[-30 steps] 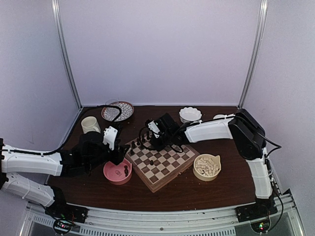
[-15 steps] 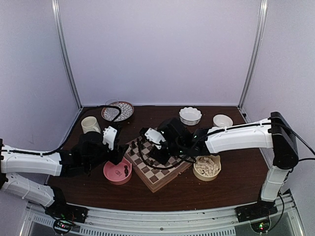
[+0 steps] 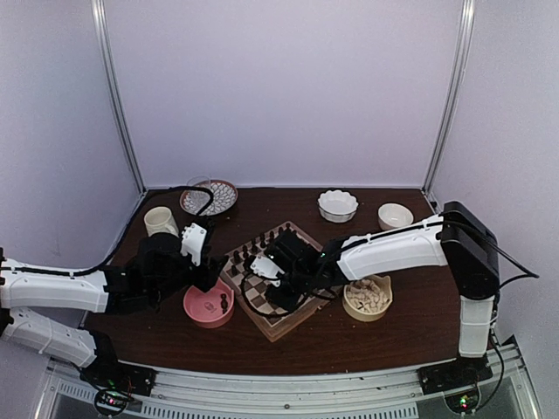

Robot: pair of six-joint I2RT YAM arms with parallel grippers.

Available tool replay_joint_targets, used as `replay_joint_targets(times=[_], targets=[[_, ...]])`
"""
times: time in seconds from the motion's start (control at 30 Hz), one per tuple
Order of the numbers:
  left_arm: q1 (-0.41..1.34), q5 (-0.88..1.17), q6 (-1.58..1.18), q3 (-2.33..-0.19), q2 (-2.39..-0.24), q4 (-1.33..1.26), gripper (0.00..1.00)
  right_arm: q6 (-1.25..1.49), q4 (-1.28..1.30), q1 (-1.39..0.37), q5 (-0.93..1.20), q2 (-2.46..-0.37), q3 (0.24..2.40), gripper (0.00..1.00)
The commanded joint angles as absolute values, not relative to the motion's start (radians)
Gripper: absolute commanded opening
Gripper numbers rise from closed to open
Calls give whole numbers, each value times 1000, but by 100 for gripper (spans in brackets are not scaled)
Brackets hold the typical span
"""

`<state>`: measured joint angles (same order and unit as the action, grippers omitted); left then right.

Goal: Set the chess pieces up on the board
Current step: Move the pawn to e7, then pick up the pawn from the chessboard.

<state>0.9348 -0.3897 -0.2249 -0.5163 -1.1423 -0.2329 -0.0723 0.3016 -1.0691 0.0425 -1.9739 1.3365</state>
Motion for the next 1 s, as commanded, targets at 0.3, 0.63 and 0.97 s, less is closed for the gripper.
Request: replay_joint_targets(times=[0.3,0.63,0.97], targets=[[930,-386,-215,-526,-1125,-255,52,-47,298,-1065,12,-2026,1387,31],[931,-381,-214,-530,-1133,-253,52,-34,297,-1064,-44,-2033,1396,38],[930,-367,-215,-538,-1146,-249,52,-27,291,-1065,-53,-2042,1408,33]])
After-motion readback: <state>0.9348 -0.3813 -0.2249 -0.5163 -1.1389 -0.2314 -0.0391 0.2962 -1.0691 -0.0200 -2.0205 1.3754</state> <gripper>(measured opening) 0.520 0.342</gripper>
